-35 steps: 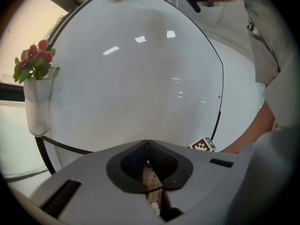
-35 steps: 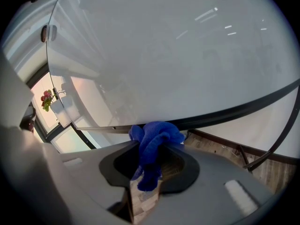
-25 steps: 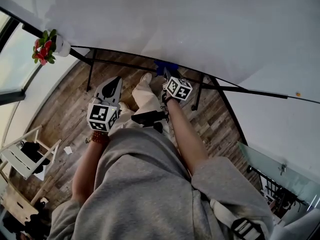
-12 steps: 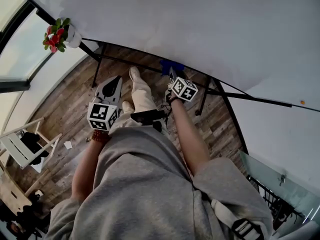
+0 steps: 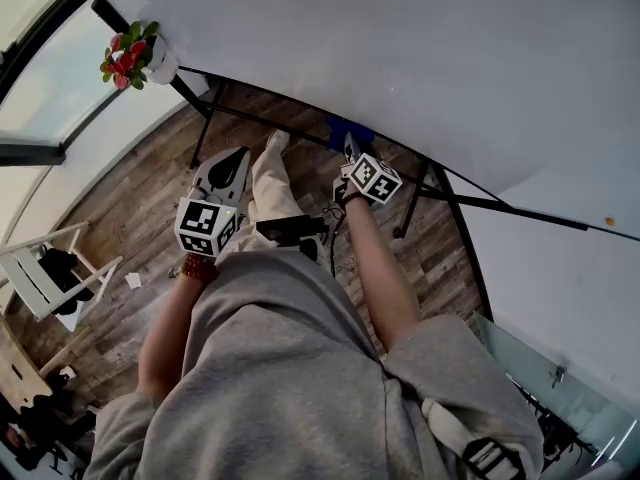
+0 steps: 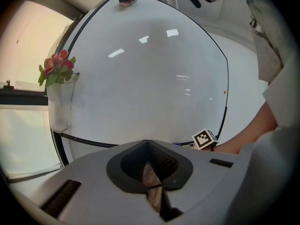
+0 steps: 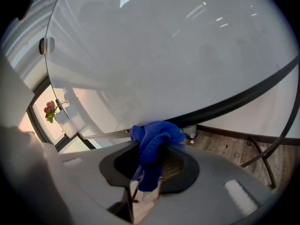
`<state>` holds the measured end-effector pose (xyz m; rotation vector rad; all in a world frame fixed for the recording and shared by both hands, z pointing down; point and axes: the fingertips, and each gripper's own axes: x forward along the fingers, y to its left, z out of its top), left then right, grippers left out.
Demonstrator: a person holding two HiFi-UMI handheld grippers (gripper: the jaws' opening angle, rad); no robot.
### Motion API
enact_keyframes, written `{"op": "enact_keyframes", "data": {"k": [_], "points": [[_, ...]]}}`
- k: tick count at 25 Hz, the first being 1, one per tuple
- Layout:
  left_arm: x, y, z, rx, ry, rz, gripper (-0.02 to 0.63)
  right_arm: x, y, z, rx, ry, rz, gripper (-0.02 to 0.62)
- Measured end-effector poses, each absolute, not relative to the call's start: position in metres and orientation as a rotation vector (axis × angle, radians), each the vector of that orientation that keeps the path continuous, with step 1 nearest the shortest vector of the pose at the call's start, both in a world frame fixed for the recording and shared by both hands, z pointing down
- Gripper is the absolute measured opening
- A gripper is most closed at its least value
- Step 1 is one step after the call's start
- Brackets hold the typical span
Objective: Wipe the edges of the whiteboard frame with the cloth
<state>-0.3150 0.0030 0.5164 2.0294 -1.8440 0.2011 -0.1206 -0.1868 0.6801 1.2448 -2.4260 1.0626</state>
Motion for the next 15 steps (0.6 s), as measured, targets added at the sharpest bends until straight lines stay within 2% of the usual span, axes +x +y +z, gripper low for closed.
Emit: {"op": "enact_keyframes", "data": {"k": [15], "points": [[-0.336,0.013,0.504,2.014,-1.829,0.089,0.009,-0.150,-0.179,0.680,1.193,-2.411,1.072,0.107]]}}
